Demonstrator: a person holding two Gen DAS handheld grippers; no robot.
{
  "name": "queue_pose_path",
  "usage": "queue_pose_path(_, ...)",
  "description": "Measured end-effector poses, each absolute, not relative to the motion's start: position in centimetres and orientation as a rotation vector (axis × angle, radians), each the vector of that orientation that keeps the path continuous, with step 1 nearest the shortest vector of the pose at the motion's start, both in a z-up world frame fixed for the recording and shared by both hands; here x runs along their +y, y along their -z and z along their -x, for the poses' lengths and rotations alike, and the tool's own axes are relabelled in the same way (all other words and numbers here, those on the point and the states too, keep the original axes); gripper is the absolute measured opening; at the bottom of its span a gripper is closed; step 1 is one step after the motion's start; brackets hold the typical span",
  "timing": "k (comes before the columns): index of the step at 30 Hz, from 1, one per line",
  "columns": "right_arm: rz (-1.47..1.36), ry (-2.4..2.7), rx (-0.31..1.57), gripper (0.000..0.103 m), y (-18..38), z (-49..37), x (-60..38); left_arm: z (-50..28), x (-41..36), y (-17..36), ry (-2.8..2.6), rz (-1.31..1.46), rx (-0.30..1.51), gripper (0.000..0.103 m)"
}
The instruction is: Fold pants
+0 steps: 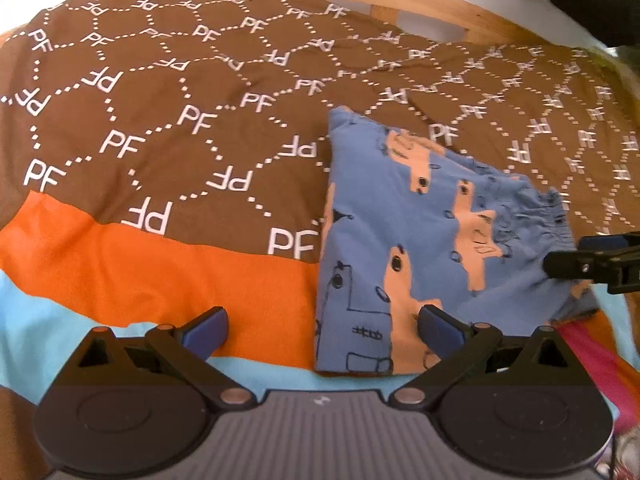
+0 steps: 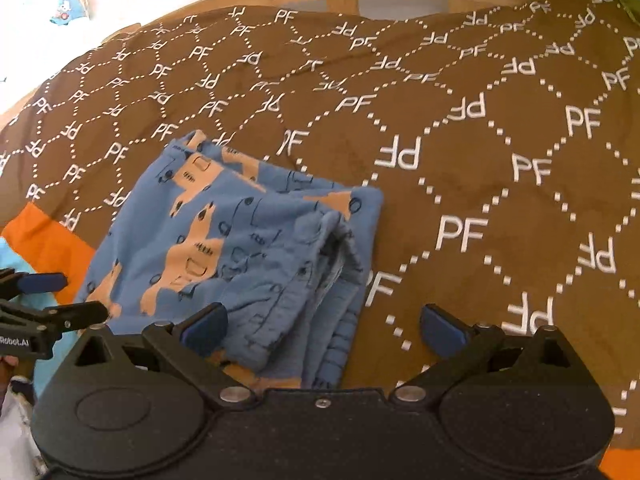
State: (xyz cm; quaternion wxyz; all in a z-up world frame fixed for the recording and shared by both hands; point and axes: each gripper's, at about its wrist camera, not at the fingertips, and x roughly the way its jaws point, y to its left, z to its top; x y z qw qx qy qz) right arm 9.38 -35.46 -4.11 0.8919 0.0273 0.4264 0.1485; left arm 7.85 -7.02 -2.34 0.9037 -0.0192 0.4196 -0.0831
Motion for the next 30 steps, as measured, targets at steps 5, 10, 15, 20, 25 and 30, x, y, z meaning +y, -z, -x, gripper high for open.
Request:
queue_pose_path(5, -0.118, -0.335, 0.836, 0.102, 3.1, -9.3, -36.9, -7.5, -6.3, 1.2, 0.230, 0.042, 0.783, 0.103)
queue_pose_path(10, -0.344, -0.324, 0.703, 0.102, 3.4, -9.7, -39.0, -8.2, -8.1, 0.5, 0.252, -0.073, 0.731, 0.103)
queue_pose_path(15, -0.396, -0.399, 0.688, 0.102, 5.3, -12.9, -39.4, -8.5, -8.2, 1.1, 0.357, -0.012, 0.761, 0.103)
queue_pose_path(20, -0.476, -0.520, 0.701, 0.102, 6.6, -15.1, -40.3, -8.9, -7.1, 2.0, 0.444, 0.081, 0.805, 0.103)
queue_pose_path(25, -0.574, -0.641, 0.713, 0.102, 7.4, -16.7, -41.0, -10.0, -4.7, 2.8, 0.483, 0.256, 0.847, 0.102)
queue_pose_path(30, -0.581, -0.665, 0.730, 0.092, 7.3, -16.6, -41.4, -10.9, -3.4, 3.8, 0.469, 0.339, 0.883, 0.091)
